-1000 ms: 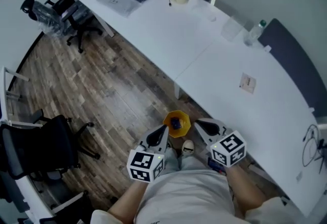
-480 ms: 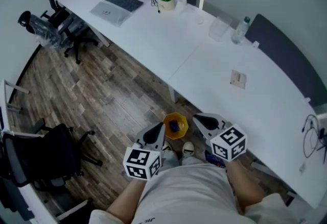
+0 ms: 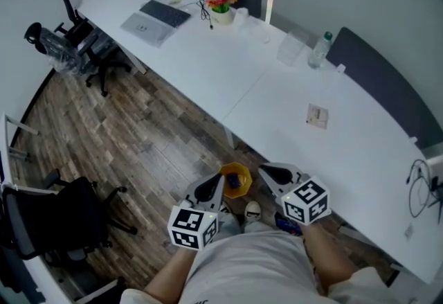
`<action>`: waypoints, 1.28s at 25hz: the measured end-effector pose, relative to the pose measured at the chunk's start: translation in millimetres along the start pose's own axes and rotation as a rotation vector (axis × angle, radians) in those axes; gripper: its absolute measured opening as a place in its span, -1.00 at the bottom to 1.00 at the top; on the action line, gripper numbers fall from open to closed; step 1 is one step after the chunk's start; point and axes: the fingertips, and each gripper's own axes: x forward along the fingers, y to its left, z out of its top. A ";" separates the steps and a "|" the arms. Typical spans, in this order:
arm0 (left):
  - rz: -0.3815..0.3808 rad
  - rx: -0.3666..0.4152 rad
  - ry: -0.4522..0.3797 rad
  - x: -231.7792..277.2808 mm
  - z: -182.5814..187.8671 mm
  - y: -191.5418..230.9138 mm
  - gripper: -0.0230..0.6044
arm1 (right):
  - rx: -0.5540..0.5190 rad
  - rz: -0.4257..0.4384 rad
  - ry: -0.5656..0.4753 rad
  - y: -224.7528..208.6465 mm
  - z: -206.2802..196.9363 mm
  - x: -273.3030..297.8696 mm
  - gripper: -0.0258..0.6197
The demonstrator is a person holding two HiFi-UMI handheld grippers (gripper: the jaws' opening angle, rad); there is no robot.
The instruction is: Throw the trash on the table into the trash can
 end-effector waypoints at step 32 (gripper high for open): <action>-0.345 0.128 0.101 136.6 27.0 -82.7 -0.93 | 0.151 -0.551 -0.090 -179.3 -21.3 -123.0 -0.81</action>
